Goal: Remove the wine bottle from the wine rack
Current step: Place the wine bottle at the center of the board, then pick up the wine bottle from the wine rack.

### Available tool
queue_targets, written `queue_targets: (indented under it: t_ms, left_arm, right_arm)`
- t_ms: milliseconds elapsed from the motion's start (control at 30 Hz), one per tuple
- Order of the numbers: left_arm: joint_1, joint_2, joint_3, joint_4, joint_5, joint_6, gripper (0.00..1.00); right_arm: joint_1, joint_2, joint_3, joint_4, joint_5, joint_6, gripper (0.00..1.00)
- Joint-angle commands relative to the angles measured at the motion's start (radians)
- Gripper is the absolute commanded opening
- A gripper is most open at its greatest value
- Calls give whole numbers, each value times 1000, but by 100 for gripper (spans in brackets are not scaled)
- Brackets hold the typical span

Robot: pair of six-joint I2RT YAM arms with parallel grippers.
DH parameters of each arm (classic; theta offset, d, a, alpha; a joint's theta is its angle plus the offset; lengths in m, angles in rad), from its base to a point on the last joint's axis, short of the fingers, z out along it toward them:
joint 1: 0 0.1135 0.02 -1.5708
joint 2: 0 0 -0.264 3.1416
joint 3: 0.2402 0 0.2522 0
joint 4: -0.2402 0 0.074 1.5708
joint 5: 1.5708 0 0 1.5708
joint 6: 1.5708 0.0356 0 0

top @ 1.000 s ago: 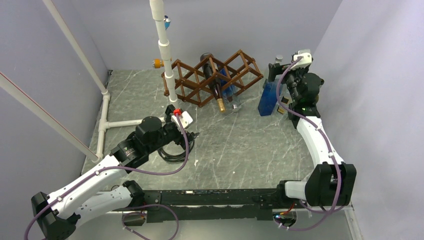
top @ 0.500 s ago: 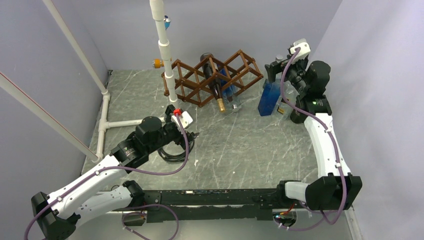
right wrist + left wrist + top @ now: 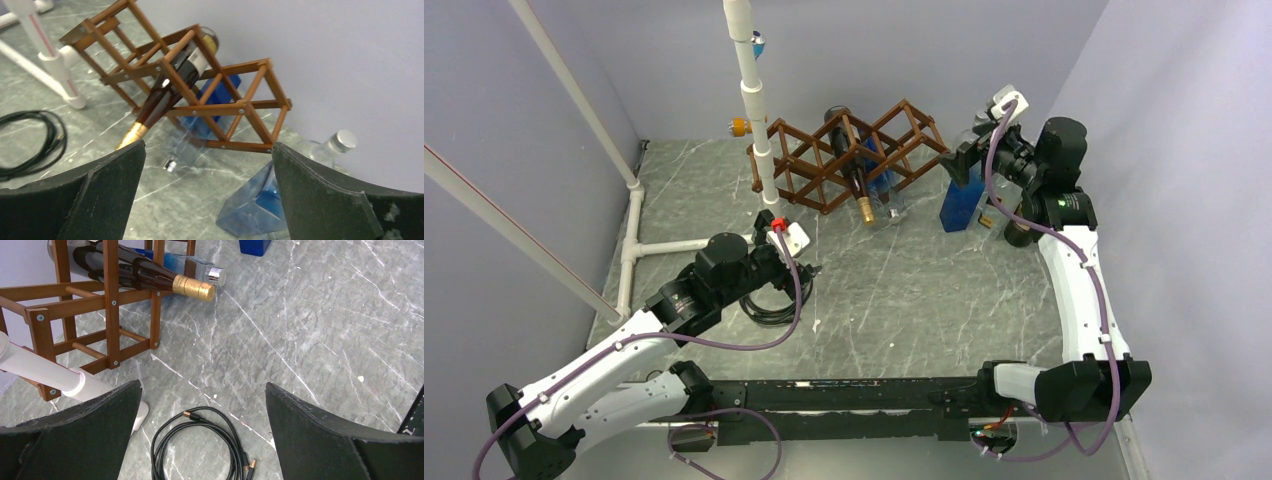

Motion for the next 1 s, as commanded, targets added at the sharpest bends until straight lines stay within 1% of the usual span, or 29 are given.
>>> queue_targets:
  t_ms: [0,67,100,233,533,733,967]
  left_arm:
    - [4,-16,19,21,-7,5,100]
    - [4,-16,19,21,-7,5,100]
    - [4,-16,19,21,-7,6,100]
    - [4,-16,19,21,-7,7,100]
    - [4,-12,20,18,-7,9,99]
    - [4,-13,20,18,-7,10,100]
    - [5,-19,20,16,-7,11,99]
  right_arm:
    - [-2,-24,16,-45,-132,-31,100]
    - [-2,-20,16,-79,-198,-59,100]
    - [18,-15,19,-93,-213,-67,100]
    - [57,8,24,-130,-209,-83,100]
    - [179,76,23,-181,-94,-118,100]
    - [225,132,24,-171,-18,-82,100]
    - [246,206,29,-161,62,-64,100]
